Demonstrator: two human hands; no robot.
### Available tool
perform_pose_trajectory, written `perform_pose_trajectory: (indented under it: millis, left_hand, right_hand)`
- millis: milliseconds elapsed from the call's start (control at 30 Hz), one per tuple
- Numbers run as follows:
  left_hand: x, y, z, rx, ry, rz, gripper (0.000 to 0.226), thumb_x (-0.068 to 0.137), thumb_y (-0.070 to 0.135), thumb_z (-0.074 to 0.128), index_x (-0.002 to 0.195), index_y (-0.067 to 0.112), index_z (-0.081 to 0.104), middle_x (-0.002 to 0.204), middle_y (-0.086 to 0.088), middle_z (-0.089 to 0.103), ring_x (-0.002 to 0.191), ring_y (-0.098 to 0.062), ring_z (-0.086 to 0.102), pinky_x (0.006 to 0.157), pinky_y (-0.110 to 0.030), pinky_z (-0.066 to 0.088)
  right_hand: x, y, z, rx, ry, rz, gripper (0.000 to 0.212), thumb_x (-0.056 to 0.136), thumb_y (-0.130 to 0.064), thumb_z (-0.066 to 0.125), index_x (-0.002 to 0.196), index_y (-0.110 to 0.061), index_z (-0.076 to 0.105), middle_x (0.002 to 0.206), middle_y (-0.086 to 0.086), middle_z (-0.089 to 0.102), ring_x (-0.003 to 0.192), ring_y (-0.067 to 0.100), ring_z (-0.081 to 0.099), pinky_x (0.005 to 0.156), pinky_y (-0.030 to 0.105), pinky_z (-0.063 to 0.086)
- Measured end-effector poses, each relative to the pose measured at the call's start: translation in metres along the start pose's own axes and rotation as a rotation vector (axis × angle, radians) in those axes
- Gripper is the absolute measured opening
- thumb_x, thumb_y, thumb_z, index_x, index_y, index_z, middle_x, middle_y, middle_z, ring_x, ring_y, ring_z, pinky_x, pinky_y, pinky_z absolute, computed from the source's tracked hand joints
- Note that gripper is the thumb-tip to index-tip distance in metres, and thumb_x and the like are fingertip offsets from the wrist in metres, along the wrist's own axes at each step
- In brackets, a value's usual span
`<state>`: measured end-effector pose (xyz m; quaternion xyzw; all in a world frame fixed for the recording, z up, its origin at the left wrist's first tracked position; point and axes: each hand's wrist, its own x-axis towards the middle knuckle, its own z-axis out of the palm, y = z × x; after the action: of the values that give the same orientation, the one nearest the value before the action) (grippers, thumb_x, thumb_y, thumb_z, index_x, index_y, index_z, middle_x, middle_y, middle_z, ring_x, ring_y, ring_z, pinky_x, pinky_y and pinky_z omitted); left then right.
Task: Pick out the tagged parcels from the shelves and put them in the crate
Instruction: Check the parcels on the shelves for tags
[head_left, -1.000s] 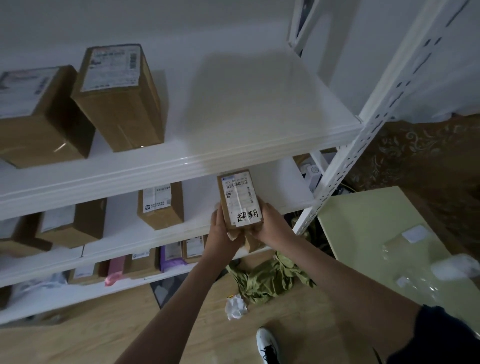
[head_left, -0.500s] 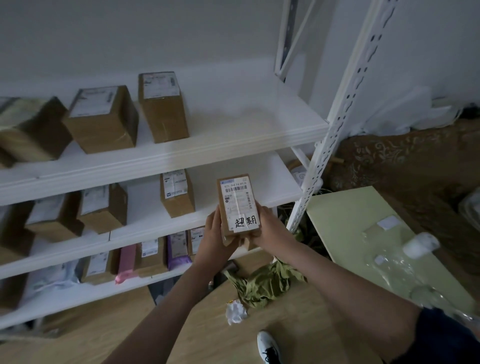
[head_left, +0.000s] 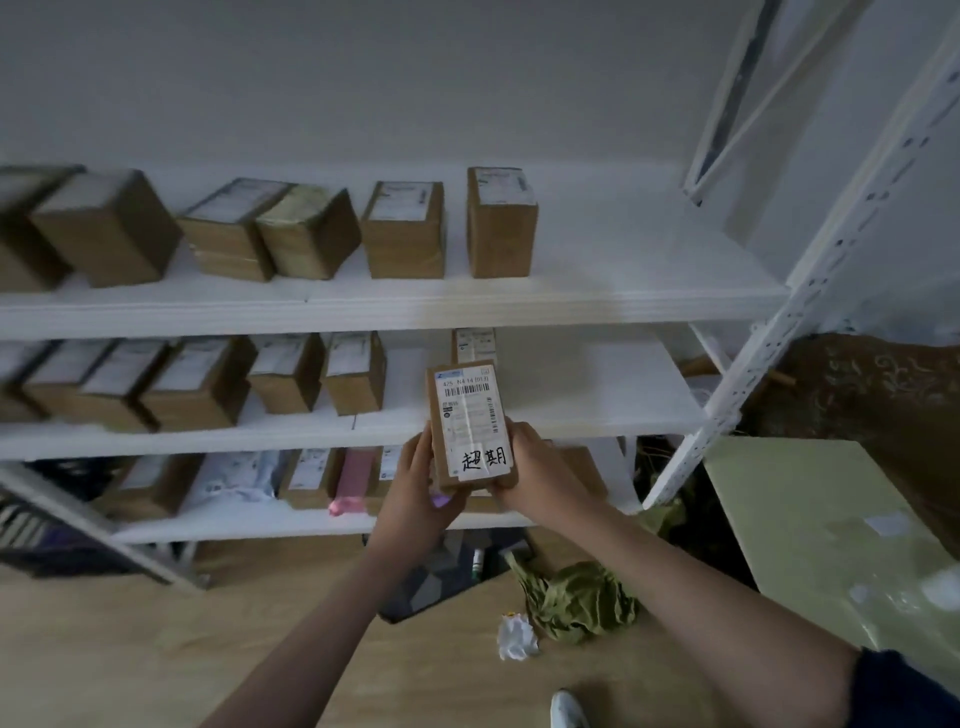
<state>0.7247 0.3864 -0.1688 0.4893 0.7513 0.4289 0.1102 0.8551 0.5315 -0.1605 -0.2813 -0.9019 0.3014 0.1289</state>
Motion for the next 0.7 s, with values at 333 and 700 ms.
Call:
perform_pose_trajectory:
  millis: [333,700]
  left_hand:
    - [-0.05,-0.075,-0.105,-0.018,0.235,-0.222,0.092,0.079,0.026,0.083,0.154,0.033,0.03,0.141,0.013,0.041,0.127,0.0,0.046,0.103,-0.034,0.051]
    - [-0.088,-0.137,-0.216,0.034,0.564,-0.373,0.091,0.081,0.026,0.078,0.15,0.052,0.026,0.14,0.023,0.038,0.132,-0.005,0.044,0.102,-0.023,0.048]
  right_hand:
    - [0.062,-0.111,0.091,0.048,-0.225,-0.186,0.075,0.082,-0.03,0.081,0.143,-0.028,0.039,0.125,-0.002,0.05,0.104,0.016,0.062,0.085,0.033,0.058]
    - [0.147,-0.241,0.186,0.074,-0.475,-0.463,0.074,0.083,-0.02,0.078,0.145,-0.029,0.039,0.131,0.0,0.047,0.112,0.022,0.061,0.092,0.045,0.056]
